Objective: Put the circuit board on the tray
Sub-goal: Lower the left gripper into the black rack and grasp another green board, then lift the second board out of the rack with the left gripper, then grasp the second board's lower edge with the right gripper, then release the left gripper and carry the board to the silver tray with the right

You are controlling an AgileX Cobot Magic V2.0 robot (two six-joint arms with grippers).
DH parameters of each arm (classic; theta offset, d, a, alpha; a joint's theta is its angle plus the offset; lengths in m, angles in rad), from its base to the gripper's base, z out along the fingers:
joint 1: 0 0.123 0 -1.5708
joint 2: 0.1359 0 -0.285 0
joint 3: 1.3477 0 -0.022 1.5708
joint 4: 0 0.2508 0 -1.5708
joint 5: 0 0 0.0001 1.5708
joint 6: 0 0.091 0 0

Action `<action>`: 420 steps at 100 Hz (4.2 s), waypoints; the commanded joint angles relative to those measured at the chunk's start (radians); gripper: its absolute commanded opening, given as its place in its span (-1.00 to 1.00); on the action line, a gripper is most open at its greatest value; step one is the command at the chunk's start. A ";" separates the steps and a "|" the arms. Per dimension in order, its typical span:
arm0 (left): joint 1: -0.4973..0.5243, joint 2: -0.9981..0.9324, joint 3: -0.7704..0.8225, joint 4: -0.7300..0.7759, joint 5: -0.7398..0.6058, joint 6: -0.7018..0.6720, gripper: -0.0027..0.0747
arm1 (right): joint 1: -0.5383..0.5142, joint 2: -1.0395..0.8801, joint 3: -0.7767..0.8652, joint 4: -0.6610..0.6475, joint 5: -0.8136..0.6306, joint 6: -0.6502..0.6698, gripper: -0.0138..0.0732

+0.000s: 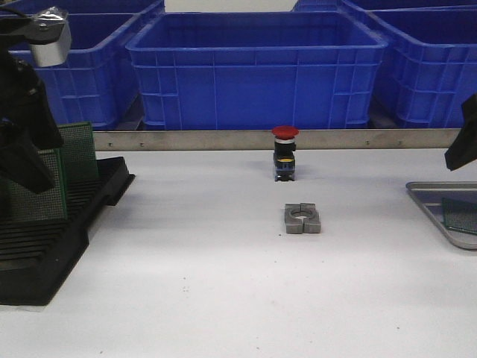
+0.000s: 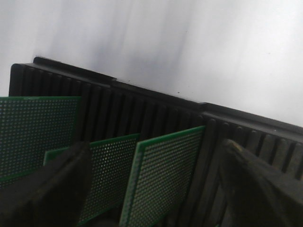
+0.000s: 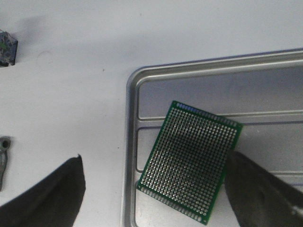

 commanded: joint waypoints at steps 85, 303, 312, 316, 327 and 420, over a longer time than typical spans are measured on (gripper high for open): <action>-0.029 0.005 -0.247 -0.131 0.447 -0.011 -0.98 | -0.004 -0.075 -0.066 0.018 0.190 -0.040 0.74; -0.295 0.007 -0.264 -0.629 0.500 -0.011 0.08 | 0.506 -0.103 -0.065 0.239 0.509 -0.632 -0.84; -0.295 0.007 -0.264 -0.629 0.497 -0.011 0.29 | 0.506 -0.103 -0.042 0.219 0.499 -0.612 -0.84; -0.295 0.007 -0.264 -0.629 0.497 -0.011 0.30 | 0.506 -0.103 -0.028 0.210 0.489 -0.609 -0.84; -0.295 0.007 -0.264 -0.631 0.488 -0.011 0.30 | 0.503 -0.102 0.012 0.202 0.462 -0.564 -0.84; -0.295 0.007 -0.264 -0.634 0.475 -0.011 0.29 | -0.075 -0.056 0.066 0.293 0.113 -0.130 -0.84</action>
